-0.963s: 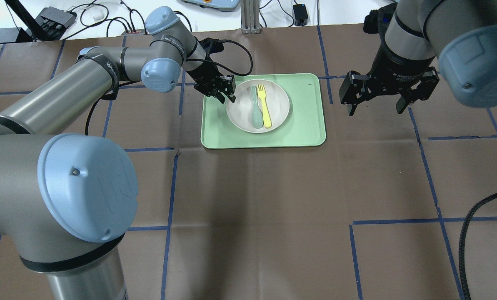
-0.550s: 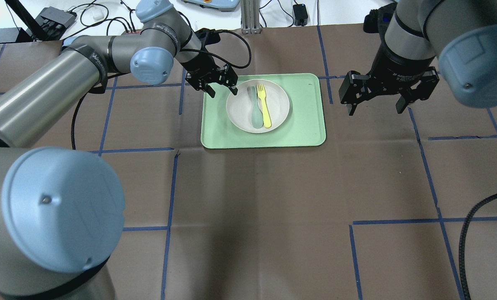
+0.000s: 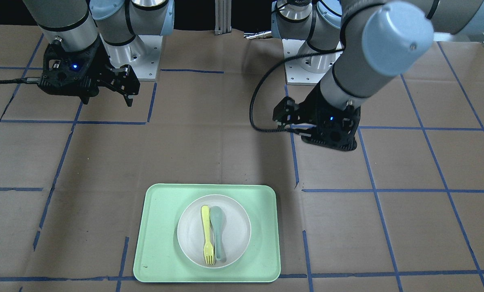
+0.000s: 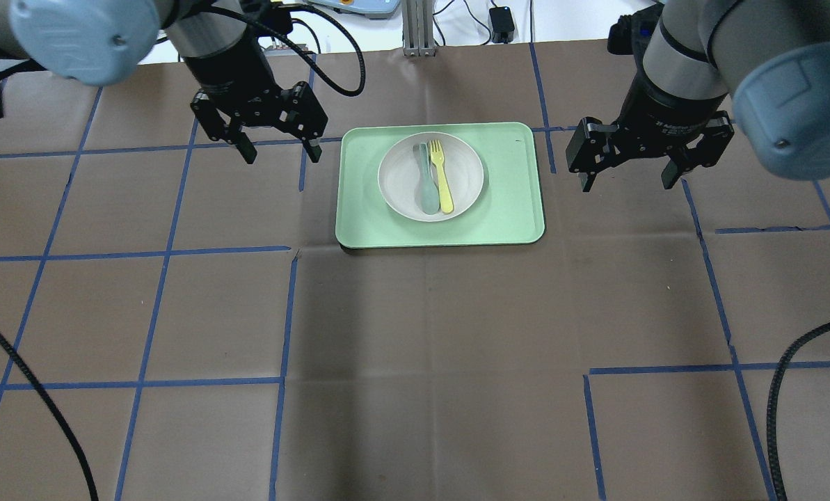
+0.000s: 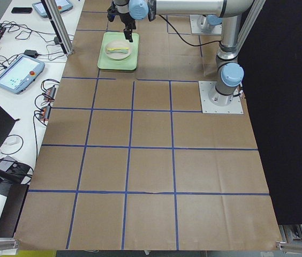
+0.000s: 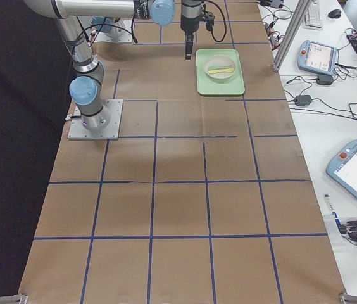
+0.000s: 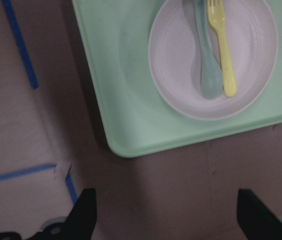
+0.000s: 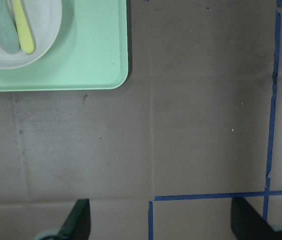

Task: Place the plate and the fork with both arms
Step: 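Raise the left gripper away from the tray while the right gripper moves toward the plate, then lower the right gripper over the yellow fork on the plate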

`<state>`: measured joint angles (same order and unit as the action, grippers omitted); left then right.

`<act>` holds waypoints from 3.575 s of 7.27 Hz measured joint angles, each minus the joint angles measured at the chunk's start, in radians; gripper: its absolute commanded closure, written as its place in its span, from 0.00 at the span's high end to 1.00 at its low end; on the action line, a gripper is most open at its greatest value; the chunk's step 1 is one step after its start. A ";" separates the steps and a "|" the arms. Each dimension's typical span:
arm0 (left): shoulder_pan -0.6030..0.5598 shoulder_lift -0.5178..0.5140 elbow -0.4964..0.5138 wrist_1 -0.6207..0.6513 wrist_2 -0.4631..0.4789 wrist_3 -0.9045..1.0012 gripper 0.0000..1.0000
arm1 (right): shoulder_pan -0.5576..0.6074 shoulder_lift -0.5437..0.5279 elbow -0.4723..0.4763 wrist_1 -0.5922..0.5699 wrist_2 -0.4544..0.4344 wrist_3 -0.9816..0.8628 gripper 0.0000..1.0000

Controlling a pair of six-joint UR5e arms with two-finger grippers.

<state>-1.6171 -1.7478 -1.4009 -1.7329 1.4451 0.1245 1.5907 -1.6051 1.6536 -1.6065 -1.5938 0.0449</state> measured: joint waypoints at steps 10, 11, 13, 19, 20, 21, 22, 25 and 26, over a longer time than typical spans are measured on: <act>0.097 0.295 -0.289 -0.020 0.110 0.027 1.00 | 0.097 0.230 -0.194 -0.028 0.045 0.104 1.00; 0.096 0.278 -0.275 -0.018 0.111 0.027 1.00 | 0.131 0.294 -0.256 -0.041 0.045 0.139 1.00; 0.090 0.265 -0.264 -0.018 0.107 0.026 1.00 | 0.194 0.437 -0.367 -0.105 0.043 0.190 1.00; 0.082 0.264 -0.264 -0.020 0.107 0.027 1.00 | 0.237 0.666 -0.426 -0.289 0.011 0.235 0.97; 0.082 0.266 -0.268 -0.020 0.107 0.027 1.00 | 0.237 0.691 -0.426 -0.308 0.002 0.235 0.90; 0.082 0.266 -0.272 -0.019 0.107 0.027 1.00 | 0.238 0.712 -0.424 -0.325 0.001 0.234 0.78; 0.082 0.267 -0.276 -0.019 0.106 0.027 1.00 | 0.238 0.732 -0.422 -0.339 0.004 0.233 0.69; 0.082 0.273 -0.284 -0.018 0.106 0.027 1.00 | 0.252 0.758 -0.419 -0.349 0.002 0.233 0.58; 0.082 0.274 -0.285 -0.017 0.106 0.027 1.00 | 0.256 0.762 -0.418 -0.349 0.002 0.232 0.55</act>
<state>-1.5355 -1.4740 -1.6855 -1.7503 1.5509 0.1517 1.8463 -0.8427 1.2352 -1.9557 -1.5918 0.2768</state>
